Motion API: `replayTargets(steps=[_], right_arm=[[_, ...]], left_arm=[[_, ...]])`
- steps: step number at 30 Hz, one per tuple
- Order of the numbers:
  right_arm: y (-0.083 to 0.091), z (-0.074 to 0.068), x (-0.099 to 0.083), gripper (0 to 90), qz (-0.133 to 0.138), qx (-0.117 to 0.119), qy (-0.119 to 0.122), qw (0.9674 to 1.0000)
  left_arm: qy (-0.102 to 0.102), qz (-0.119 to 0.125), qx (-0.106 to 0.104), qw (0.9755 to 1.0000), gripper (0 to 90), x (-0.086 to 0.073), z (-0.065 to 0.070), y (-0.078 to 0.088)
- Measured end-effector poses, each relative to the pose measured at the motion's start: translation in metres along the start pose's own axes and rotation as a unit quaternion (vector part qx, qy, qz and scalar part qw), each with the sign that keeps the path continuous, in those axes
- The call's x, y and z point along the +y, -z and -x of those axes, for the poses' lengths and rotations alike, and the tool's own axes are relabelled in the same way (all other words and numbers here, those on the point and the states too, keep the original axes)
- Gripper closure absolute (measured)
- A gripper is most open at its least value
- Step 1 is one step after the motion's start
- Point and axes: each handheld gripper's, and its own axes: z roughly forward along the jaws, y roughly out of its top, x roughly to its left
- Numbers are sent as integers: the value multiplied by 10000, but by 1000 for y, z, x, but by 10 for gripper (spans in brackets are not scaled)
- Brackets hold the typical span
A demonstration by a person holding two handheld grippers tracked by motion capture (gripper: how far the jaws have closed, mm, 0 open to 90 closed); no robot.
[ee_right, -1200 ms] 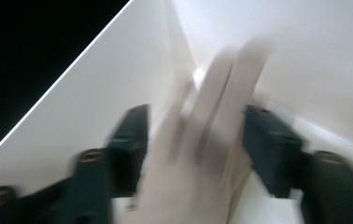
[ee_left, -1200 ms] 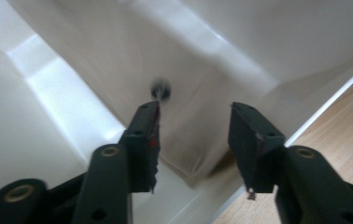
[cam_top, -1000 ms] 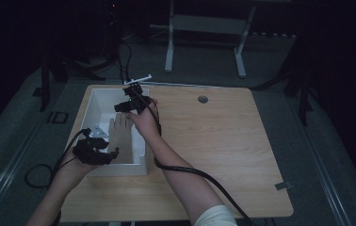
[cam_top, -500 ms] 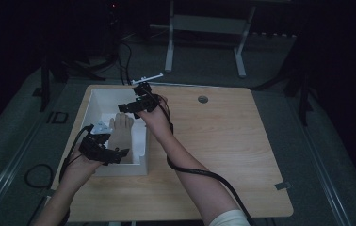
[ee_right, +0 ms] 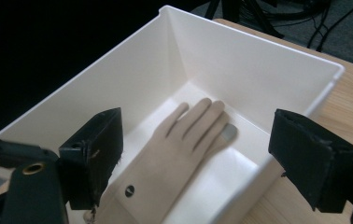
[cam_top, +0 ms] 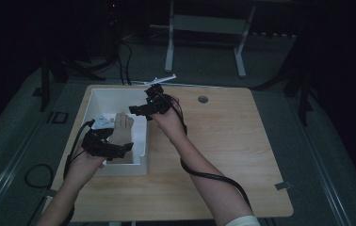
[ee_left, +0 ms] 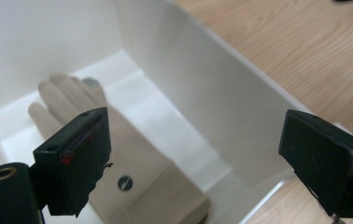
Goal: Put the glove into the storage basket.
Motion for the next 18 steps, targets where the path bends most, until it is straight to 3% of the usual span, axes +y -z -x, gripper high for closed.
replayTargets(steps=[5,18], right_arm=[[12,6,-8,173,16,-80,97,9999],[48,34,-28,170,176,-258,-2,9995]], left_arm=[[61,222,-52,9997,99,8,7,1],[-169,437,-327,9984,99,29,35,-2]])
